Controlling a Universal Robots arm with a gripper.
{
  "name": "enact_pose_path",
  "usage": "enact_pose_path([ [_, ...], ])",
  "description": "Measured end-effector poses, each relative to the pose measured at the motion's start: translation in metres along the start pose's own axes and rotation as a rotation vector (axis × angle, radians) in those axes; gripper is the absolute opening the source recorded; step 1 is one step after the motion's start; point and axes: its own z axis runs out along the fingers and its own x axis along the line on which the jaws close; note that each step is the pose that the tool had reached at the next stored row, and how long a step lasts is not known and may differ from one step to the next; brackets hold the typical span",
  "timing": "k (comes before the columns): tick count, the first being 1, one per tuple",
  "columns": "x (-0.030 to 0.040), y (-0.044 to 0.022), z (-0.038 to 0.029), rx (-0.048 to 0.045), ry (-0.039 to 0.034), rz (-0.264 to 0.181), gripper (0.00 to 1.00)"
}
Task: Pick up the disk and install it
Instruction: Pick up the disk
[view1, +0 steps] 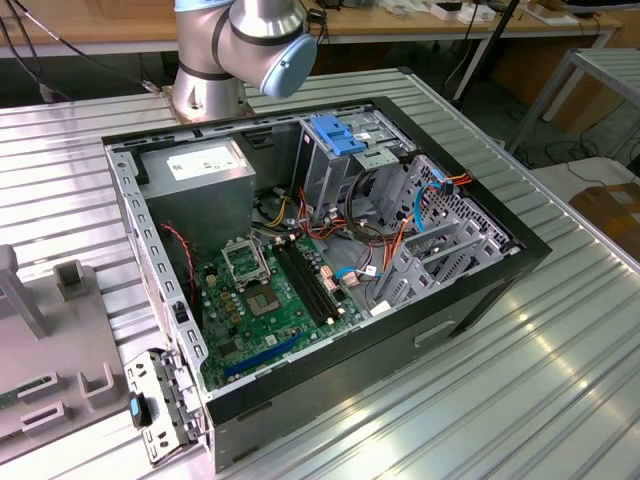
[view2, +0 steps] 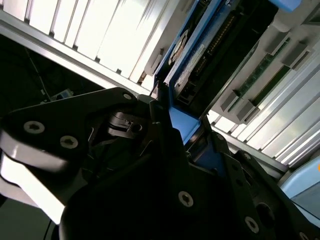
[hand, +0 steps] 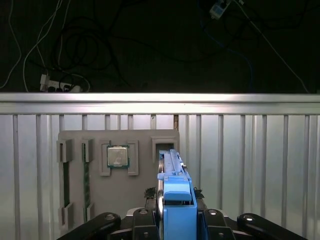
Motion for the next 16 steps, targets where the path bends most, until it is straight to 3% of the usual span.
enact_pose_path([
  [16, -0.0004, -0.0004, -0.0164, 0.0002, 0.0050, 0.000, 0.37],
])
